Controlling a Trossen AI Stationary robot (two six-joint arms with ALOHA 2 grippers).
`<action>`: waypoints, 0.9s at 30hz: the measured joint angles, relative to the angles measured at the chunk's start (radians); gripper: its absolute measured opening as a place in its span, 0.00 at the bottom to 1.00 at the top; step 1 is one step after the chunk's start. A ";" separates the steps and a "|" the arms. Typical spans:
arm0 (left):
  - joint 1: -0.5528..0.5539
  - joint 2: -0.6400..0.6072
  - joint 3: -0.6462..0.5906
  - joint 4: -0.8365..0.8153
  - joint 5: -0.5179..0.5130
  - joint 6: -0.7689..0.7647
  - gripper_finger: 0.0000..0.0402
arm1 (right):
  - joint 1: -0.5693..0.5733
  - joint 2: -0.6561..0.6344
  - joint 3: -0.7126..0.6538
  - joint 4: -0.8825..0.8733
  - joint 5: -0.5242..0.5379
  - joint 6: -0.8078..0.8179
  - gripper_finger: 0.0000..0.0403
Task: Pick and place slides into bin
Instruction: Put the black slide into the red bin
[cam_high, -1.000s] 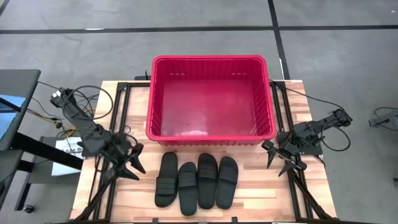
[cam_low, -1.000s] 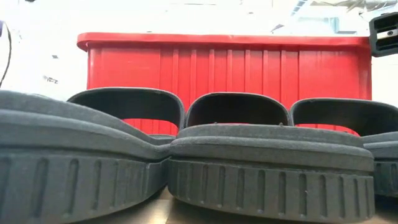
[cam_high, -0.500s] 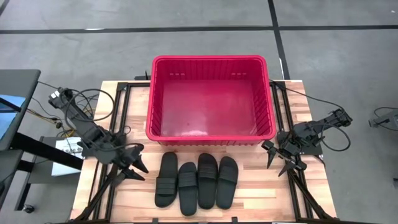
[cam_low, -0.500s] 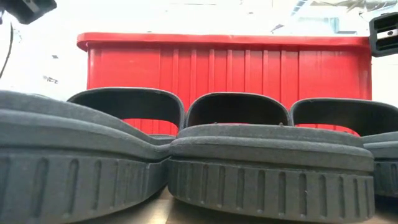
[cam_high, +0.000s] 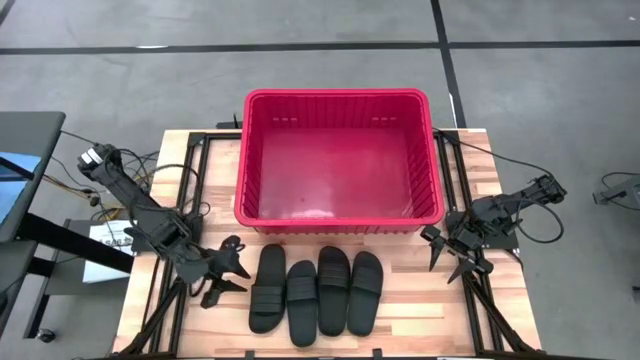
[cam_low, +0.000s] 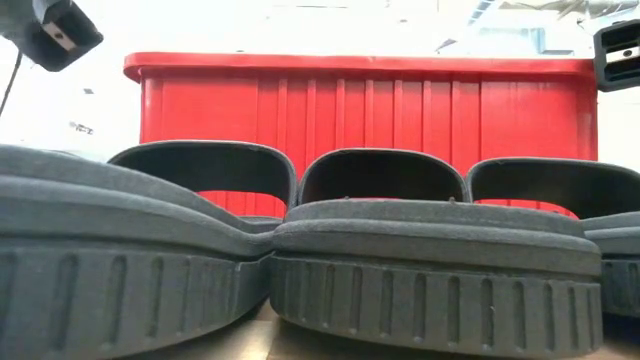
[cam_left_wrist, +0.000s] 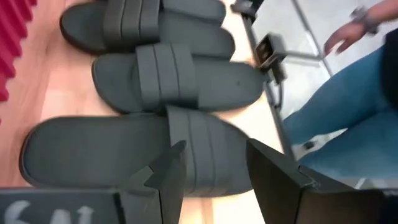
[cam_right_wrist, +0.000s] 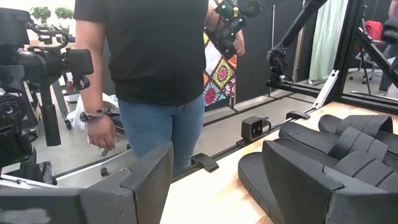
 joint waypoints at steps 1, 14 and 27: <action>0.000 0.014 0.000 0.000 0.000 0.000 0.39 | 0.000 0.000 0.000 0.000 0.000 0.000 0.59; 0.000 0.085 0.000 0.008 -0.030 -0.061 0.39 | 0.000 0.000 0.000 0.000 0.000 0.000 0.59; -0.001 0.087 0.000 0.009 0.002 0.110 0.39 | 0.000 0.000 0.000 0.000 0.000 0.000 0.59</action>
